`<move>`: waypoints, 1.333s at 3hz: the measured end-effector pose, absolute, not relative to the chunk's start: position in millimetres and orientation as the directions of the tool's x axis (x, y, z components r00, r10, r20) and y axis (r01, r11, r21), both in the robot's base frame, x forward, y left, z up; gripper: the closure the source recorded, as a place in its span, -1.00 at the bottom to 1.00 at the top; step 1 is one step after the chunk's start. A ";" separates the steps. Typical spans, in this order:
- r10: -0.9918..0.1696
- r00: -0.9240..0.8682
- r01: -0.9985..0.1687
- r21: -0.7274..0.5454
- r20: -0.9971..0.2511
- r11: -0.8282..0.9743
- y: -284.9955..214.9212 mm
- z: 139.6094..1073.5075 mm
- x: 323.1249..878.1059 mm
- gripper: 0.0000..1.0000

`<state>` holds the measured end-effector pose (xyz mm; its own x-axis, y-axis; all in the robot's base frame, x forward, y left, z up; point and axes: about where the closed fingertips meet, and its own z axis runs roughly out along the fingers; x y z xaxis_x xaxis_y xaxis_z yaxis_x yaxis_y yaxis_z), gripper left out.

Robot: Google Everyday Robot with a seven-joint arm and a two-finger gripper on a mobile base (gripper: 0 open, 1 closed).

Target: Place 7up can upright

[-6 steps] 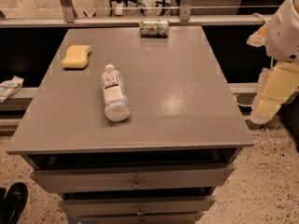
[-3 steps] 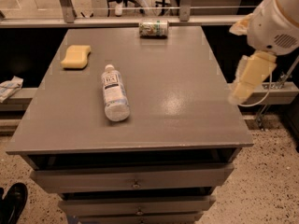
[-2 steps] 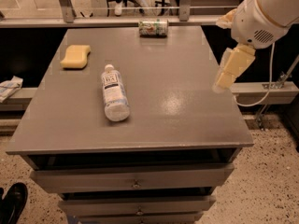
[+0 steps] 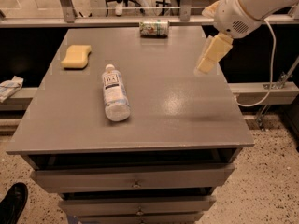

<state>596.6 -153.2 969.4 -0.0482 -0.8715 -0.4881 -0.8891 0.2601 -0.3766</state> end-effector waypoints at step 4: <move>-0.586 -0.111 -0.753 -0.317 -0.803 0.577 -108.4 951.2 779.9 -1.00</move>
Offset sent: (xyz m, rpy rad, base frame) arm 0.1485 0.0459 -0.0060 0.2677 -0.1655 -0.1165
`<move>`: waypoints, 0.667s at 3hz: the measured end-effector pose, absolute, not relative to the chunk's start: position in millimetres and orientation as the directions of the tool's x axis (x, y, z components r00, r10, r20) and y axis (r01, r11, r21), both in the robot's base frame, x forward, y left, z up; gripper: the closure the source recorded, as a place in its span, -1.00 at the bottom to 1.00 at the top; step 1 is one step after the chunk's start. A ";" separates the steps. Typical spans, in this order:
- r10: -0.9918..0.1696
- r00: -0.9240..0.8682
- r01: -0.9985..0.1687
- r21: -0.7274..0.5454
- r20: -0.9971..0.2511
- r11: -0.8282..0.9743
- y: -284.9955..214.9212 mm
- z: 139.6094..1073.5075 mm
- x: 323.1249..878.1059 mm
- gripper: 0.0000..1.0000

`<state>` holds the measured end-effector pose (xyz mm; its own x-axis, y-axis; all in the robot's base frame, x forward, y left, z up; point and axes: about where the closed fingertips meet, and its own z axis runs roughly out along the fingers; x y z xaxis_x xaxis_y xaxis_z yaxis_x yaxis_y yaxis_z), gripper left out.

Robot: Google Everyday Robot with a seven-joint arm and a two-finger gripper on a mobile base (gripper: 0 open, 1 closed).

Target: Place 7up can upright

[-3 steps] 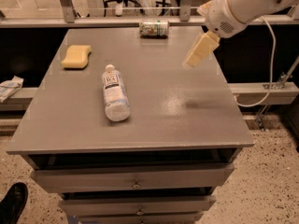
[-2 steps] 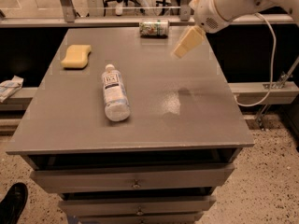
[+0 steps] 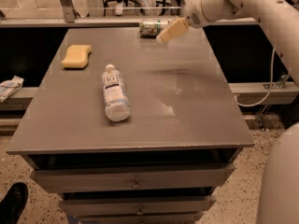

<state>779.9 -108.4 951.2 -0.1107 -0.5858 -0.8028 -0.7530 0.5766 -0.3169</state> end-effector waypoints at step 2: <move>-0.463 -0.134 -0.719 -0.235 -0.876 0.654 -95.9 941.9 829.4 -1.00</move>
Offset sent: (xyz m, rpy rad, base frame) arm 0.0682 0.0109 -0.0055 0.1905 -0.0172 -0.0759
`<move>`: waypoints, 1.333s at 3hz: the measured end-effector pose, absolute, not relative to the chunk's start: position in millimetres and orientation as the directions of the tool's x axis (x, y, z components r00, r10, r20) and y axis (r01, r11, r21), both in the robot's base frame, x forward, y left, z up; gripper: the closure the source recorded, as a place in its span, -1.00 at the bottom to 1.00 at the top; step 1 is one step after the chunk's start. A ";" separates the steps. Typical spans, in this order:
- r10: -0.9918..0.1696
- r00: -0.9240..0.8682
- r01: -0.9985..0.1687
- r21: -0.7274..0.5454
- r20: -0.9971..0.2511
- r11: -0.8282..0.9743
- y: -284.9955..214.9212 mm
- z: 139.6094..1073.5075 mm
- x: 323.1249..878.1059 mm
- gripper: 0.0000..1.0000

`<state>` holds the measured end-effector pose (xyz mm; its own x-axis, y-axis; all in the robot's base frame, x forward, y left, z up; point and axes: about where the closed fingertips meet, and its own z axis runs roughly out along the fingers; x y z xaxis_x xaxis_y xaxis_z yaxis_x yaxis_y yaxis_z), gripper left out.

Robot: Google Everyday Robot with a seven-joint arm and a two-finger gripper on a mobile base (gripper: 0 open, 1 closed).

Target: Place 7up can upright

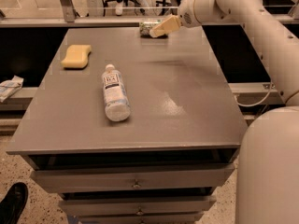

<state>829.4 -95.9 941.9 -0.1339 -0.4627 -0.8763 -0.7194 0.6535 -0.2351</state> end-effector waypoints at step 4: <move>-0.600 -0.084 -0.731 -0.360 -0.795 0.579 -73.6 922.6 860.6 -1.00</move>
Offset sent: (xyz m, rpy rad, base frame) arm 0.0281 0.0122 -0.0090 -0.0936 -0.0415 0.0672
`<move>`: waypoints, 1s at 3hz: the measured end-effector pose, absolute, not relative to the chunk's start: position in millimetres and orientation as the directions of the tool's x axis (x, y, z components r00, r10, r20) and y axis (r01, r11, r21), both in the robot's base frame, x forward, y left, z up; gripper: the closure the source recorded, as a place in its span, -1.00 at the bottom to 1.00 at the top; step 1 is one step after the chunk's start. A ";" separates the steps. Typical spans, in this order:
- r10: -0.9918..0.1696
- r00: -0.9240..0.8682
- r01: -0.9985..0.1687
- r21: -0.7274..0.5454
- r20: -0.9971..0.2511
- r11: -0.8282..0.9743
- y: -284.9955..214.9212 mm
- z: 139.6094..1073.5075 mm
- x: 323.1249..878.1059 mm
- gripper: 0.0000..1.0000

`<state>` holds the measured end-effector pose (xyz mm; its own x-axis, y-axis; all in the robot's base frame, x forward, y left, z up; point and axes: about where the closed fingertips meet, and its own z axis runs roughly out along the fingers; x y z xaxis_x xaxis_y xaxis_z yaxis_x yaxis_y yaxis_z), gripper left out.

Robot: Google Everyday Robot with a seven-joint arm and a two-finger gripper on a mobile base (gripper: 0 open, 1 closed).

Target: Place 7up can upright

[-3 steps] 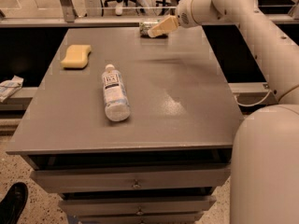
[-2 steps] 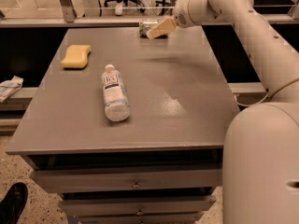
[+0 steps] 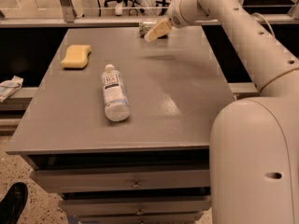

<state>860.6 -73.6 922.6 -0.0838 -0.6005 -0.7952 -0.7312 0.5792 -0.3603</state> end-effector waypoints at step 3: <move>-0.585 -0.127 -0.715 -0.335 -0.801 0.613 -64.8 906.9 897.2 -1.00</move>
Offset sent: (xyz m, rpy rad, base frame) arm 0.0301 0.0049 -0.0160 -0.0177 0.0140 -0.0561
